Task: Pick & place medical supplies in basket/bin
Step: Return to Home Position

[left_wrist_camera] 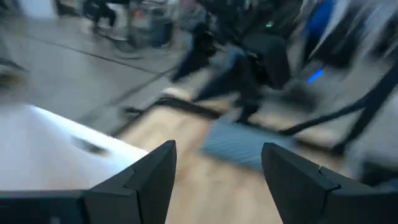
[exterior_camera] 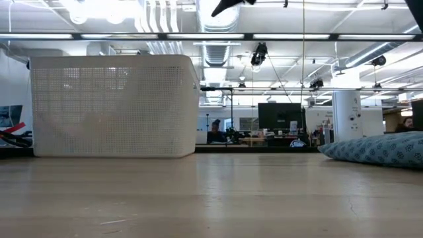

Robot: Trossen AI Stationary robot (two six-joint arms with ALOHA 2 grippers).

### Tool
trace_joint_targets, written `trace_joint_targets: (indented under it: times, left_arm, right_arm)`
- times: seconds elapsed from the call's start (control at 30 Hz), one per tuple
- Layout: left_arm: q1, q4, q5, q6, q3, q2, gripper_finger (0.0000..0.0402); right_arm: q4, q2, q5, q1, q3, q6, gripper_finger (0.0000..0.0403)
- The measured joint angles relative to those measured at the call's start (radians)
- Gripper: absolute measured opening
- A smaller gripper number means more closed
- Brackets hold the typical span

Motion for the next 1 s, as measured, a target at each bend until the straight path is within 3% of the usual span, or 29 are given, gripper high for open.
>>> trace_joint_targets:
  times: [0.17,0.27,0.4,0.57,0.7,1.0]
  left_arm:
    - [0.126,-0.453,-0.001,0.082,0.245,0.173,0.0214]
    - [0.244,-0.654,0.116,0.106,0.360,0.275,0.0198]
    - [0.379,-0.651,0.336,0.281,0.419,0.353,0.0156]
    - [0.495,-0.638,0.398,0.462,0.453,0.453,0.0101]
    - [0.575,-0.642,0.573,0.536,0.471,0.505,0.0062]
    - [0.673,-0.732,0.626,0.631,0.467,0.598,0.0002]
  right_arm:
    - [-0.012,0.004,-0.002,0.007,-0.065,0.079,0.0338]
    - [-0.023,0.002,0.003,0.015,-0.076,0.112,0.0333]
    - [-0.077,-0.007,0.070,0.040,-0.061,0.180,0.0327]
    - [-0.119,-0.054,0.160,0.075,-0.056,0.235,0.0327]
    - [-0.128,-0.075,0.204,0.116,-0.057,0.276,0.0327]
    - [-0.243,-0.076,0.265,0.192,-0.058,0.411,0.0327]
